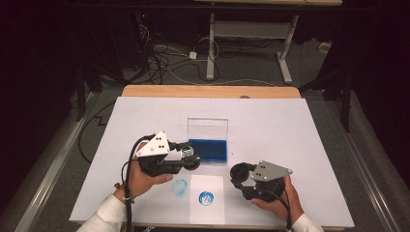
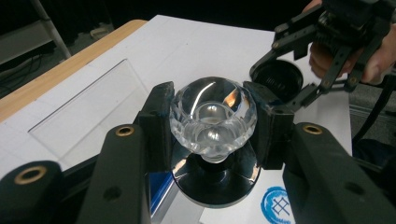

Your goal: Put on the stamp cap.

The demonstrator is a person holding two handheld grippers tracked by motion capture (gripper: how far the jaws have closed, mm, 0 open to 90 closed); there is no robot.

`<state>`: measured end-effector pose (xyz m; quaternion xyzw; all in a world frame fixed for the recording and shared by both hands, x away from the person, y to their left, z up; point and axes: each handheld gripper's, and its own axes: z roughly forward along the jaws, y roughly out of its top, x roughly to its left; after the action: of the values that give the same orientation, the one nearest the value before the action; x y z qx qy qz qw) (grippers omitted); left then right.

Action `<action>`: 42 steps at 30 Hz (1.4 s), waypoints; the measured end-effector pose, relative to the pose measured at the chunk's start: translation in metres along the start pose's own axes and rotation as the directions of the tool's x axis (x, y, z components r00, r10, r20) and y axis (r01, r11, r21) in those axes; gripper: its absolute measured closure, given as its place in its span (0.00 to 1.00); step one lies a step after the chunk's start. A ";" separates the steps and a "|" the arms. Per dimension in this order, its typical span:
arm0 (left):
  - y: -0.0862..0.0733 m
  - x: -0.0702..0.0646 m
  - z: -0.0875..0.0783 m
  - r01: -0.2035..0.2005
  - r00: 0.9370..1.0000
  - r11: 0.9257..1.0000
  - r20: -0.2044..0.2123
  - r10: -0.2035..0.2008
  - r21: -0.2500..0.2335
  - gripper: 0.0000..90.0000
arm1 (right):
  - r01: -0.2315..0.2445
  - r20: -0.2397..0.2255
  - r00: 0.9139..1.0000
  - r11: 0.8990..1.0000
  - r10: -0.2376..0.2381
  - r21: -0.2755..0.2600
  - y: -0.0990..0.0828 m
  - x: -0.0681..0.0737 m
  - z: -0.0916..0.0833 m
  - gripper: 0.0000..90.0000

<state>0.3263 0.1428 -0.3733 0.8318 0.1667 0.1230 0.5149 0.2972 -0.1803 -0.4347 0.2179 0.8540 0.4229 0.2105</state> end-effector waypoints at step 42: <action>0.004 -0.014 0.037 -0.011 0.997 1.000 0.074 0.012 -0.017 0.60 | -0.034 -0.130 0.991 0.996 0.024 -0.078 0.041 0.021 0.056 0.43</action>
<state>0.3286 0.1052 -0.3864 0.8326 0.1418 0.0965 0.5267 0.3179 -0.1108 -0.4354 0.1940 0.8449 0.4730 0.1572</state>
